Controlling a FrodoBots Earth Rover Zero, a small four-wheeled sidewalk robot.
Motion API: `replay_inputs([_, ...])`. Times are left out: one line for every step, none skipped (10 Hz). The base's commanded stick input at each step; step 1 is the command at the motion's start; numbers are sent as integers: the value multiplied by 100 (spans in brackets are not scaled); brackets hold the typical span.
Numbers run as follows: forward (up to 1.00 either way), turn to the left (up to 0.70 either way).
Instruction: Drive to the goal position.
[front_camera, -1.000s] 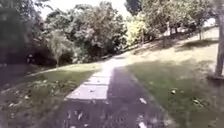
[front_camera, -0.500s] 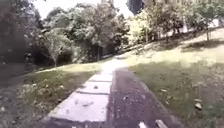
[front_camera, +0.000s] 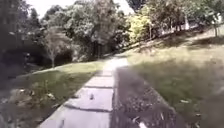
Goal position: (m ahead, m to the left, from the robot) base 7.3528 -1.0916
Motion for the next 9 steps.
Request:
replay_inputs([100,0])
replay_inputs([100,0])
replay_inputs([100,0])
replay_inputs([100,0])
replay_inputs([100,0])
replay_inputs([100,0])
replay_inputs([100,0])
replay_inputs([100,0])
replay_inputs([100,0])
